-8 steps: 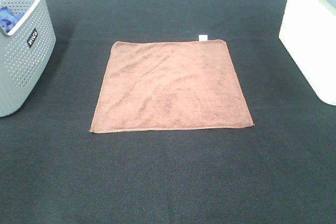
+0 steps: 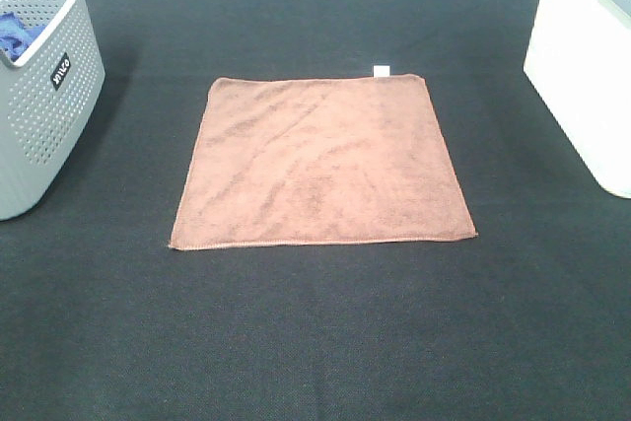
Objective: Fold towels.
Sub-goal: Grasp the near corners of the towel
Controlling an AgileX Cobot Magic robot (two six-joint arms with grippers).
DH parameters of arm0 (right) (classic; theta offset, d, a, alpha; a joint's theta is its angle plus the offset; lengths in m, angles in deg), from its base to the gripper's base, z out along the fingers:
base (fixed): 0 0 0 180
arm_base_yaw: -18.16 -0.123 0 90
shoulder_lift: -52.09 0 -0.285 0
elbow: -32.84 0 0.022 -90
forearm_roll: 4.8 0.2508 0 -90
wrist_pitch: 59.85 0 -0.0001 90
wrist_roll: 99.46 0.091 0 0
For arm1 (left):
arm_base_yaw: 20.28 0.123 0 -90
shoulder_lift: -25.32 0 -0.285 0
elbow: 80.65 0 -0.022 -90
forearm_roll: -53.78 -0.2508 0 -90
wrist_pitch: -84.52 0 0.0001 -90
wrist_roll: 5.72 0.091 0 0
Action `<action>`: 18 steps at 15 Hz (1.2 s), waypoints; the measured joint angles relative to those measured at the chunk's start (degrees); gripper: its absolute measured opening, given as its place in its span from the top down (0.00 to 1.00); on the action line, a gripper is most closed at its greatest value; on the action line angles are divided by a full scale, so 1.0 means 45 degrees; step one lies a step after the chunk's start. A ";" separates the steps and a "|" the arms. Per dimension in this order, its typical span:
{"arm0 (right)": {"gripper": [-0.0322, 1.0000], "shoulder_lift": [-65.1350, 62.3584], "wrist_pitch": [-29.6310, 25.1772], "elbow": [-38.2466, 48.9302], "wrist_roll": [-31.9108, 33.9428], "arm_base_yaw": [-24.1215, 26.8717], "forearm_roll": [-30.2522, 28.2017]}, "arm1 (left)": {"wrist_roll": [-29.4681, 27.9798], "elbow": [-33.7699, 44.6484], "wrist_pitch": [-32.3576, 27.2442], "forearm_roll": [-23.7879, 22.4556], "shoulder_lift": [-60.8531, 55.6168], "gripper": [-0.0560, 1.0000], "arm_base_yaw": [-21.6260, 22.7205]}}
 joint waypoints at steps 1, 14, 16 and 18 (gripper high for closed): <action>0.15 0.0000 0.0000 0.0000 0.0000 0.0000 0.0000 | 0.0000 0.0000 0.0000 0.0000 0.0000 0.32 0.0000; 0.15 0.0000 0.0000 0.0000 0.0000 0.0000 0.0000 | 0.0000 0.0000 0.0000 0.0000 0.0000 0.32 0.0000; 0.15 0.0000 0.0000 0.0000 0.0000 0.0000 0.0000 | 0.0000 0.0000 0.0000 0.0000 0.0000 0.32 0.0000; 0.15 0.0000 0.0000 0.0000 0.0000 0.0000 0.0000 | 0.0000 0.0000 0.0000 0.0000 0.0000 0.32 0.0000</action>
